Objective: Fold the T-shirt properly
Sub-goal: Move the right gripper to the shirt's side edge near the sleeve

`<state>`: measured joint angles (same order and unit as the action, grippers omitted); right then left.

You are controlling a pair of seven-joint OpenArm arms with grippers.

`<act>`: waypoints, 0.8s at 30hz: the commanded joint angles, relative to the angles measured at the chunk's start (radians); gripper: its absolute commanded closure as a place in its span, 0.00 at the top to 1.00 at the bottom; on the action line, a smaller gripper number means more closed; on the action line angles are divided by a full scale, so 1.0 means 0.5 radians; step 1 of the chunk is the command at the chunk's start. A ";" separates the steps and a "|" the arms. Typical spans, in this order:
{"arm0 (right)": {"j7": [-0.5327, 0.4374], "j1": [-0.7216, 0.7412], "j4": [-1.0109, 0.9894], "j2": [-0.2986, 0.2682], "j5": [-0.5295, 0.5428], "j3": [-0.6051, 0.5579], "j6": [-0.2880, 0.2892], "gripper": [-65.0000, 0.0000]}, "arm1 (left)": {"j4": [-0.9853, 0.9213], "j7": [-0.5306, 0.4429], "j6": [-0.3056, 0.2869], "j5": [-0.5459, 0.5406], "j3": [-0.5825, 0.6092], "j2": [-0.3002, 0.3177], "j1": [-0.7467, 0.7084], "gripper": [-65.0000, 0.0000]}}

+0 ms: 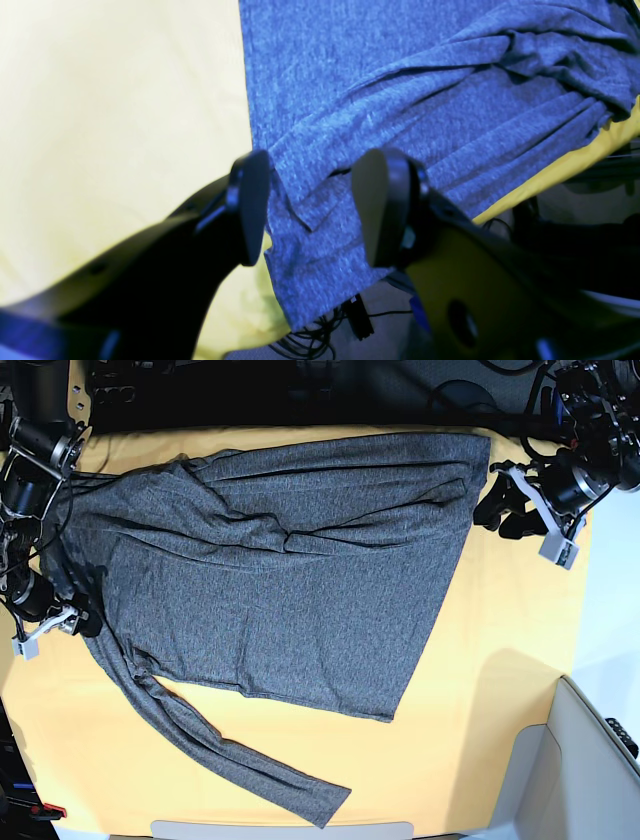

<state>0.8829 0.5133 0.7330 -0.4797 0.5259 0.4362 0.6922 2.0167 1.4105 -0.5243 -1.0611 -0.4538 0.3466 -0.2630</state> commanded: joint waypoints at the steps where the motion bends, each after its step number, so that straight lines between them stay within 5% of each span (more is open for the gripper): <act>1: -0.046 0.046 -0.004 -0.046 0.009 0.007 0.012 0.67 | 0.028 -0.028 -0.002 -0.040 -0.012 0.023 0.012 0.45; 12: -0.218 0.040 -0.071 -0.135 -0.001 0.007 0.007 0.67 | 0.028 -0.028 -0.002 -0.040 -0.012 0.023 0.012 0.45; 17: -0.294 0.034 -0.074 -0.150 -0.001 0.004 -0.125 0.67 | 0.028 -0.028 -0.002 -0.040 -0.012 0.023 0.012 0.45; 24: -0.288 -0.009 -0.074 -0.036 -0.001 -0.002 -0.122 0.67 | 0.028 -0.028 -0.002 -0.040 -0.012 0.023 0.012 0.45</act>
<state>0.7238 0.4915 0.6853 -0.4942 0.5224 0.4370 0.6243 2.0167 1.4105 -0.5247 -1.0611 -0.4538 0.3439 -0.2626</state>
